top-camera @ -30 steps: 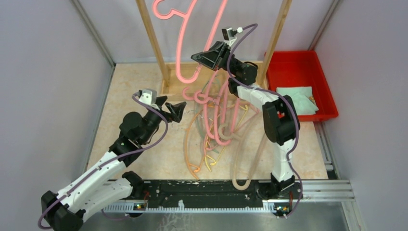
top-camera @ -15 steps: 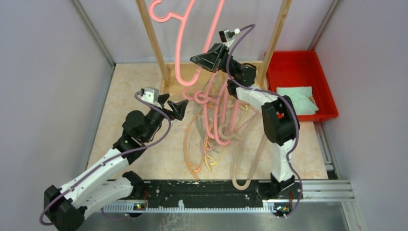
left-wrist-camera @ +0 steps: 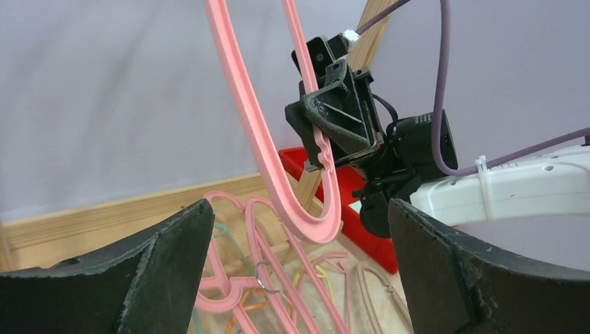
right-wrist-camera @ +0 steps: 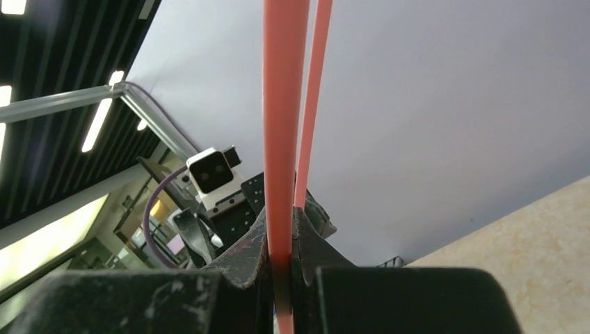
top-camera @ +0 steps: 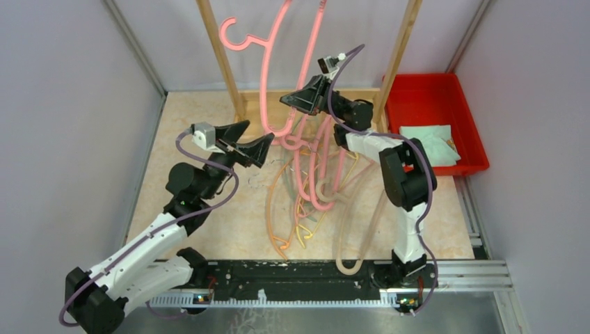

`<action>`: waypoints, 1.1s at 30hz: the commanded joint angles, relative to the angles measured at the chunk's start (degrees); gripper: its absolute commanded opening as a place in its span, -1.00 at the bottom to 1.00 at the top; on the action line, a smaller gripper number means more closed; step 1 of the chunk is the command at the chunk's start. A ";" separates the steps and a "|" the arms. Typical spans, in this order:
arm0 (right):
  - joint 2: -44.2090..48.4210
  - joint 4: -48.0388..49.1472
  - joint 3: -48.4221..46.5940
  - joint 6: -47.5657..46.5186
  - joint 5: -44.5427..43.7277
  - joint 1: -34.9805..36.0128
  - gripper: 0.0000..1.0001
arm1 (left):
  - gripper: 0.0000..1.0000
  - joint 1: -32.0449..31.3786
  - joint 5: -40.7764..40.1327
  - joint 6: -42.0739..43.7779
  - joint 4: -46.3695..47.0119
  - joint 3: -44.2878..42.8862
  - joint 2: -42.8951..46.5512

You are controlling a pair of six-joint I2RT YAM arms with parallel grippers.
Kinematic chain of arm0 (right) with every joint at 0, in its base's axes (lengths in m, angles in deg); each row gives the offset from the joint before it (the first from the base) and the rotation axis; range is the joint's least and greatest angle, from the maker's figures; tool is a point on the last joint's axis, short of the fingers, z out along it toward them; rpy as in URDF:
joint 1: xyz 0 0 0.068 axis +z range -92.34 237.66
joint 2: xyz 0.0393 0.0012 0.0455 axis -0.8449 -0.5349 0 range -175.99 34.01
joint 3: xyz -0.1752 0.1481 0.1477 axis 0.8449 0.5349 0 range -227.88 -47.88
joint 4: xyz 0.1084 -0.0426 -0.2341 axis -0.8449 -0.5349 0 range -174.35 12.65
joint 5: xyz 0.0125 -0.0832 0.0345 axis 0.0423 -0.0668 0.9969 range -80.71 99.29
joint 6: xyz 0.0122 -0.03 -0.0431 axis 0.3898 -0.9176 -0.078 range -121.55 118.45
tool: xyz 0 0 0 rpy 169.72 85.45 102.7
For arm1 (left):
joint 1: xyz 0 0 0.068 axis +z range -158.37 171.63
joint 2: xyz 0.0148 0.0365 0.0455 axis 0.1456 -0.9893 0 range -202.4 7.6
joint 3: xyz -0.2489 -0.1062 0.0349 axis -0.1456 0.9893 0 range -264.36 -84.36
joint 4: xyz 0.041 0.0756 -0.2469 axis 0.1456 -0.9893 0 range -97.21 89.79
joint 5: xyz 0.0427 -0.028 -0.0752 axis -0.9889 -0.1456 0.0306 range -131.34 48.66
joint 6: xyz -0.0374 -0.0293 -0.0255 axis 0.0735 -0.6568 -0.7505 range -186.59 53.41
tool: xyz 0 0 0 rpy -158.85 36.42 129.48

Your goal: Organize the hangers

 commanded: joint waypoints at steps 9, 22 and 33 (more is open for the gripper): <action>9.40 10.63 1.80 -2.19 5.09 0.81 -1.00 | 0.99 10.03 12.65 -14.02 17.47 -2.89 -12.28; 9.91 10.65 4.36 -3.24 5.26 2.42 -1.00 | -0.54 10.62 20.52 -19.70 25.00 -5.82 -18.58; 8.01 10.50 13.05 -0.60 3.29 -2.90 0.29 | -1.00 9.84 12.40 -6.16 -1.16 -13.57 -13.83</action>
